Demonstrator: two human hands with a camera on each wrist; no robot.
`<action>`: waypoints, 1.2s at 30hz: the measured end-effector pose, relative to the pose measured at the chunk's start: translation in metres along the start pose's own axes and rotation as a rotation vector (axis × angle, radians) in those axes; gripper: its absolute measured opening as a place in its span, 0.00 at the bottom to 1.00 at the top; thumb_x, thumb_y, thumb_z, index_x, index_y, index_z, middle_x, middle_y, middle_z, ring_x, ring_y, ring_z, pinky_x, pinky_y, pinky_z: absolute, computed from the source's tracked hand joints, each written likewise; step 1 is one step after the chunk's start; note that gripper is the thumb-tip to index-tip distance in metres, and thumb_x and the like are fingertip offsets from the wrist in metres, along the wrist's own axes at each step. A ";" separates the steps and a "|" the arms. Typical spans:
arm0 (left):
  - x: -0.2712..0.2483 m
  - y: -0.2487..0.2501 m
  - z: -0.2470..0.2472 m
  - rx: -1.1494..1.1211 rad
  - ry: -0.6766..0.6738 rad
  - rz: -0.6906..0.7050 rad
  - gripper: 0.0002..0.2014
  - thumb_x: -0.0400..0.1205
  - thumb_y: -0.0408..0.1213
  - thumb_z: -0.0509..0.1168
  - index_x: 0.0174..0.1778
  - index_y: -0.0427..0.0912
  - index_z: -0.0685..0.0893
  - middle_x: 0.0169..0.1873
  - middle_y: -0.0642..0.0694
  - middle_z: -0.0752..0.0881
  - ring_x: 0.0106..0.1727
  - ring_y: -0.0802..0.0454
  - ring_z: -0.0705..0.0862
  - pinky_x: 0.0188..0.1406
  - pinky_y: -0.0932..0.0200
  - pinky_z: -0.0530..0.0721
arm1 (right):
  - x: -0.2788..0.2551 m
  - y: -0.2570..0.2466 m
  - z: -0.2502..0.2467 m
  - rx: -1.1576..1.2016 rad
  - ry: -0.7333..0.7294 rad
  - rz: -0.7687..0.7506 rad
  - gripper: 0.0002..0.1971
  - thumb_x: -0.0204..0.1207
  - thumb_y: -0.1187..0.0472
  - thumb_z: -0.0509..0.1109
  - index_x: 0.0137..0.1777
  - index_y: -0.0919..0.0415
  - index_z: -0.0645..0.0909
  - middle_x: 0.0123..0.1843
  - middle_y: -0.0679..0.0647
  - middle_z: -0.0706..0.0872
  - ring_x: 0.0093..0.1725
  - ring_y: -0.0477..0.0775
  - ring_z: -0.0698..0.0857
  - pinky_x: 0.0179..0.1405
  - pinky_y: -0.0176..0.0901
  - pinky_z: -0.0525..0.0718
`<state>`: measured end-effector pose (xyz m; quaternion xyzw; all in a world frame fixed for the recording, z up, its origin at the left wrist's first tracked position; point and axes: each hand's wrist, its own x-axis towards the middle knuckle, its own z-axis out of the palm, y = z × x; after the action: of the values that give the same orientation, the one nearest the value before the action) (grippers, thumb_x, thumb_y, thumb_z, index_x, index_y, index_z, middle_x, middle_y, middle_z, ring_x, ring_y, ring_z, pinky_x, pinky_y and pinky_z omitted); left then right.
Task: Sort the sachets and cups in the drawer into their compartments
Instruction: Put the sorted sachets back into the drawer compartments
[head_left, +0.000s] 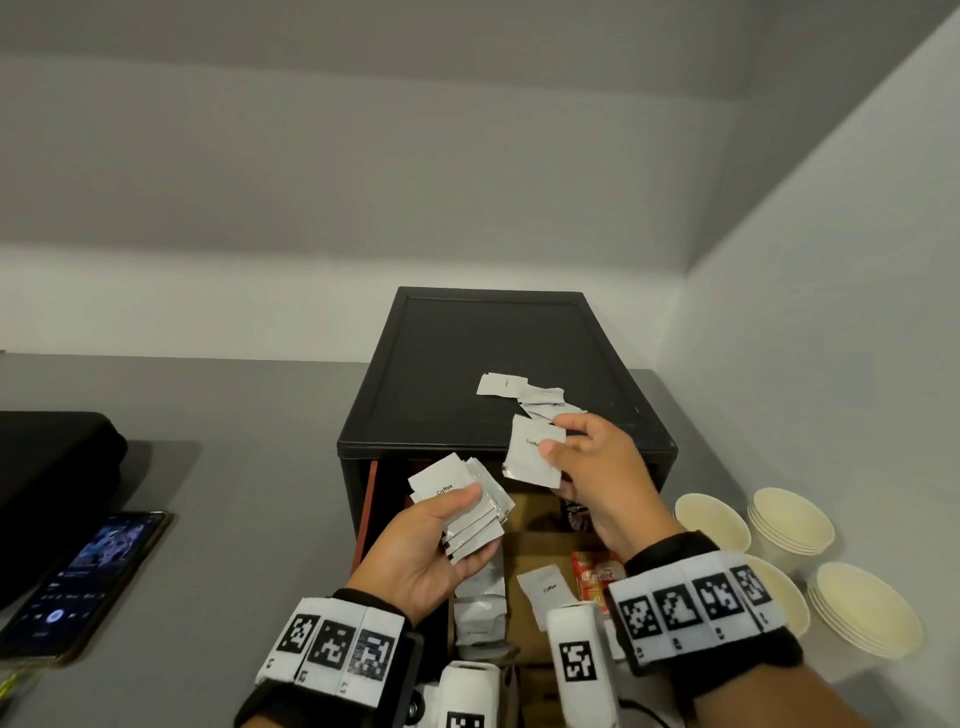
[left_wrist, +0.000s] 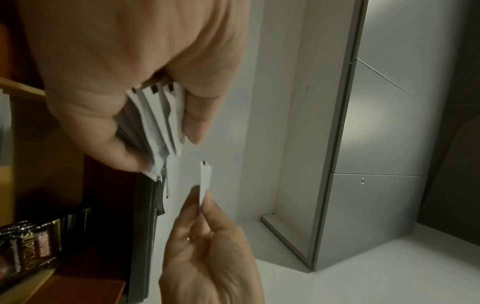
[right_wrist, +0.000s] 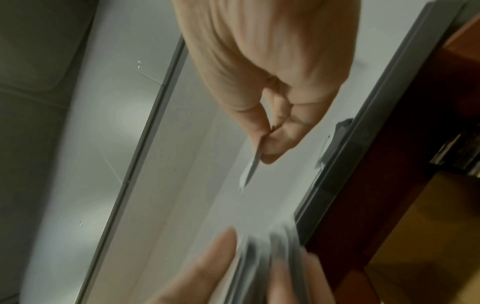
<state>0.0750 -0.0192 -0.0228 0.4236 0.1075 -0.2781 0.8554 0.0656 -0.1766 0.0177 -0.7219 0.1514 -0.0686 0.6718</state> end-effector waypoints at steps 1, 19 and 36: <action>0.000 0.000 -0.001 0.006 -0.006 0.000 0.14 0.76 0.30 0.68 0.58 0.35 0.81 0.37 0.37 0.90 0.39 0.44 0.88 0.35 0.51 0.88 | -0.002 -0.002 -0.004 -0.029 -0.030 0.008 0.14 0.78 0.67 0.69 0.62 0.58 0.76 0.47 0.52 0.87 0.43 0.45 0.86 0.35 0.36 0.84; -0.001 -0.002 0.005 0.024 0.022 -0.056 0.19 0.79 0.34 0.67 0.67 0.36 0.79 0.50 0.35 0.87 0.47 0.42 0.86 0.35 0.50 0.88 | 0.010 0.078 0.012 -1.154 -0.428 0.279 0.15 0.80 0.64 0.59 0.64 0.65 0.79 0.63 0.61 0.83 0.61 0.59 0.83 0.54 0.44 0.79; -0.001 0.003 -0.002 0.063 0.078 -0.031 0.17 0.79 0.33 0.69 0.63 0.37 0.80 0.44 0.37 0.87 0.44 0.42 0.86 0.42 0.47 0.85 | 0.009 0.052 -0.006 -0.838 -0.124 0.064 0.22 0.74 0.68 0.71 0.68 0.58 0.73 0.63 0.56 0.81 0.60 0.55 0.81 0.55 0.41 0.79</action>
<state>0.0757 -0.0162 -0.0215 0.4592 0.1382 -0.2778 0.8323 0.0657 -0.1876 -0.0342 -0.9303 0.1480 0.0634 0.3296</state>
